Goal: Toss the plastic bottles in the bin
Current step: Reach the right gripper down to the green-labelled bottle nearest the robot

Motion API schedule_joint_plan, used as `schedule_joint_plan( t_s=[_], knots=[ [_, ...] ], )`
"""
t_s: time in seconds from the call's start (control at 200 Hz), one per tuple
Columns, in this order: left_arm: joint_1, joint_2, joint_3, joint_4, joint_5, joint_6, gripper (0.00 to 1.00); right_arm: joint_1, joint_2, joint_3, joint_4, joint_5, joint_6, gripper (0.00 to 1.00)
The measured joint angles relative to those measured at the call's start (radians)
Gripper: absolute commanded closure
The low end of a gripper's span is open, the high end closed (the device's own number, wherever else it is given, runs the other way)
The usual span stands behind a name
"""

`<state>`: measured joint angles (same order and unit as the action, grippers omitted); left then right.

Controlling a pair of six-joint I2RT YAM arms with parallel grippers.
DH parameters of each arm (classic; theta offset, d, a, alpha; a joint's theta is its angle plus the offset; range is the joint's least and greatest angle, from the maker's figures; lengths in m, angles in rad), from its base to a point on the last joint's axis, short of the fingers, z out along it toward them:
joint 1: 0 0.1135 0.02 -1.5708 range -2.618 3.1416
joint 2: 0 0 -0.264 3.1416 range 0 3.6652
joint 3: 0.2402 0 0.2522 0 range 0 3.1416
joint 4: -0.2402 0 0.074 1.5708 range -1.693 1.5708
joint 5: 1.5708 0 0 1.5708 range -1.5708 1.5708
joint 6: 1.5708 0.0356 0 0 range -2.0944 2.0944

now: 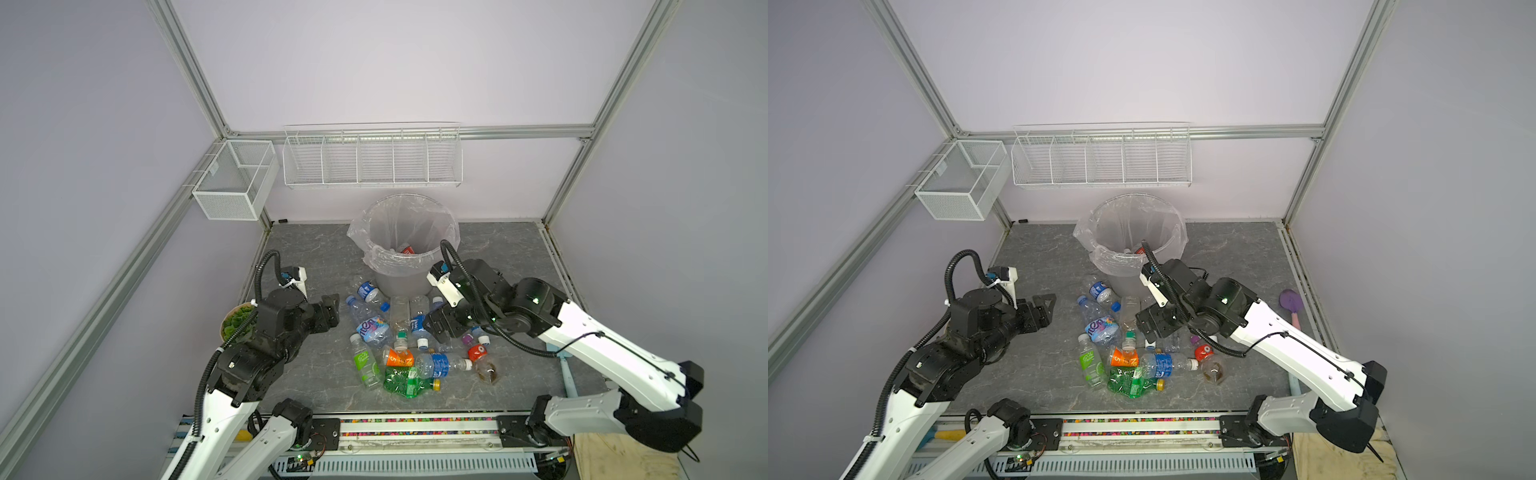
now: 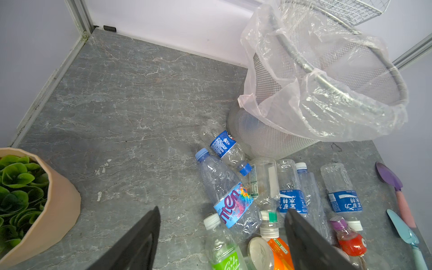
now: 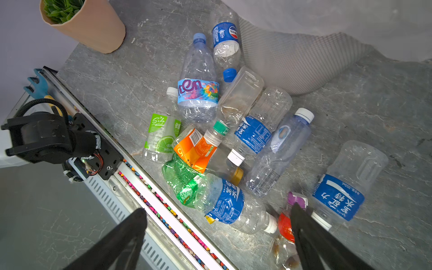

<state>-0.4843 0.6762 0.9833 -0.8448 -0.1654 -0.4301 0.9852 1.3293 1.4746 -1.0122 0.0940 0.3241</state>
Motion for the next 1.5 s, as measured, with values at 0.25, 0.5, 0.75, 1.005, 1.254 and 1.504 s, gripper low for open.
schedule_joint_plan(
  t_s=[0.25,0.5,0.75,1.005,1.254,1.504],
  knots=[
    [0.0,-0.106,-0.063,-0.011,-0.014,0.023,0.17,0.063,0.113,0.055,0.008,-0.005,0.0,0.02],
    [0.0,-0.186,-0.119,-0.014,-0.03,0.023,0.18,0.117,0.251,0.126,0.011,-0.012,0.0,0.03],
    [0.0,-0.252,-0.133,-0.013,-0.048,0.023,0.19,0.176,0.384,0.214,0.01,-0.013,0.009,0.06],
    [0.0,-0.285,-0.137,-0.013,-0.056,0.02,0.21,0.202,0.472,0.241,0.018,-0.035,0.029,0.07],
    [0.0,-0.304,-0.139,-0.013,-0.059,0.02,0.22,0.222,0.549,0.269,0.034,-0.062,0.05,0.08],
    [0.0,-0.307,-0.139,-0.013,-0.063,0.019,0.23,0.235,0.635,0.284,0.07,-0.095,0.077,0.1]
  ],
)
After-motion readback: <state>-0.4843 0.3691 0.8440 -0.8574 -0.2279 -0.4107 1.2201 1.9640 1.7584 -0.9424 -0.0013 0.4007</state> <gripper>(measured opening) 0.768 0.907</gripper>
